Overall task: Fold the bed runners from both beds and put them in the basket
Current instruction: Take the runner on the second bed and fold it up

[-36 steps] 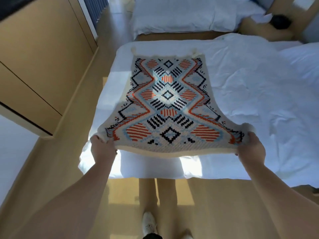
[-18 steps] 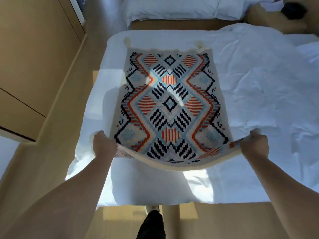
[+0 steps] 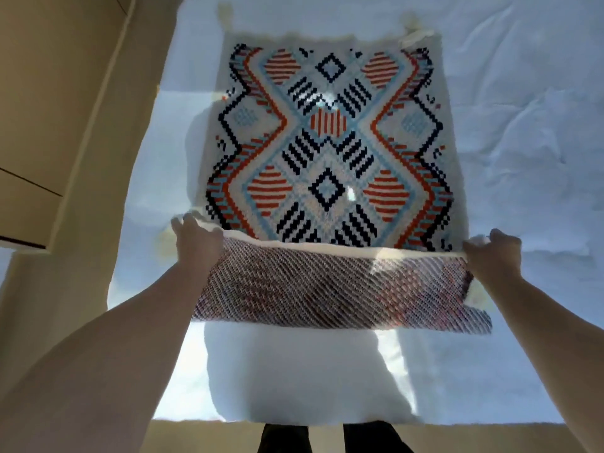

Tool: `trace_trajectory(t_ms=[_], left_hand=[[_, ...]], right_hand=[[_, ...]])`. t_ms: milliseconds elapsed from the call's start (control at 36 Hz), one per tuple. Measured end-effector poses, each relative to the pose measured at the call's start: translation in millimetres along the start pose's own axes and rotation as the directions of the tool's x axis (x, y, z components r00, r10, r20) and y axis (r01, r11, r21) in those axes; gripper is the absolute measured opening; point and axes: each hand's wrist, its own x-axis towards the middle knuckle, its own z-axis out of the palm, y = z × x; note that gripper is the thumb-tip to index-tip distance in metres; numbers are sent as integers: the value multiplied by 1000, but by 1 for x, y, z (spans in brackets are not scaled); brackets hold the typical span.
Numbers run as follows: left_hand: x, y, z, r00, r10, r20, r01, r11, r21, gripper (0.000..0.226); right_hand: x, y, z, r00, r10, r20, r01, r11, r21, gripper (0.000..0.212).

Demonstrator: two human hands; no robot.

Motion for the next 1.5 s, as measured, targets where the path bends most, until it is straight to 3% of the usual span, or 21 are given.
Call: trace_trajectory(t_ms=[56,111,194,278,444,528,611,694,806,861,917,1028,1111,1306,1417,1500], left_hand=[[0,-7,7,999,-12,33,12,1000,6,54],[-8,-14,13,998,-20,57,18,999,31,57],[-24,-30,24,995,0,102,-10,995,97,53],[-43,-49,32,993,-12,117,-11,980,197,56],[-51,-96,35,954,-298,-26,295,923,246,70],[-43,-113,38,972,-232,-41,234,934,270,69],[-28,-115,38,982,-177,-61,187,949,252,66],[-10,-106,35,995,69,-74,-39,934,356,63],[13,-73,37,917,391,76,-370,766,526,58],[22,-57,43,876,445,187,-466,679,567,58],[28,-43,49,854,446,268,-517,661,544,59],[35,-27,61,850,375,371,-523,687,504,51],[40,-24,65,846,383,372,-523,735,432,26],[57,-27,57,927,324,191,-373,855,361,21],[59,-27,58,934,326,144,-356,871,338,19],[52,-28,59,952,257,168,-304,862,406,37]], right_hand=[[0,0,5,999,-42,19,43,998,-52,29],[-5,5,9,997,-58,43,62,993,-100,14],[-12,29,18,993,-19,117,37,988,-152,50],[-31,48,24,987,60,152,-34,986,-165,55],[-60,88,40,944,293,154,-255,940,-227,61],[-59,102,45,951,293,103,-267,940,-210,73],[-44,106,47,983,177,50,-164,965,-205,83],[-22,95,46,998,56,28,-48,969,-241,91],[8,73,49,978,-198,63,207,900,-385,89],[20,61,57,951,-282,130,310,839,-448,80],[28,49,65,932,-318,176,362,776,-516,73],[41,34,80,886,-420,199,439,614,-656,46],[47,24,83,876,-437,202,437,546,-714,30],[67,12,68,933,-336,130,312,574,-757,27],[67,11,61,930,-347,120,309,562,-767,24],[64,16,59,917,-382,114,343,611,-713,31]])
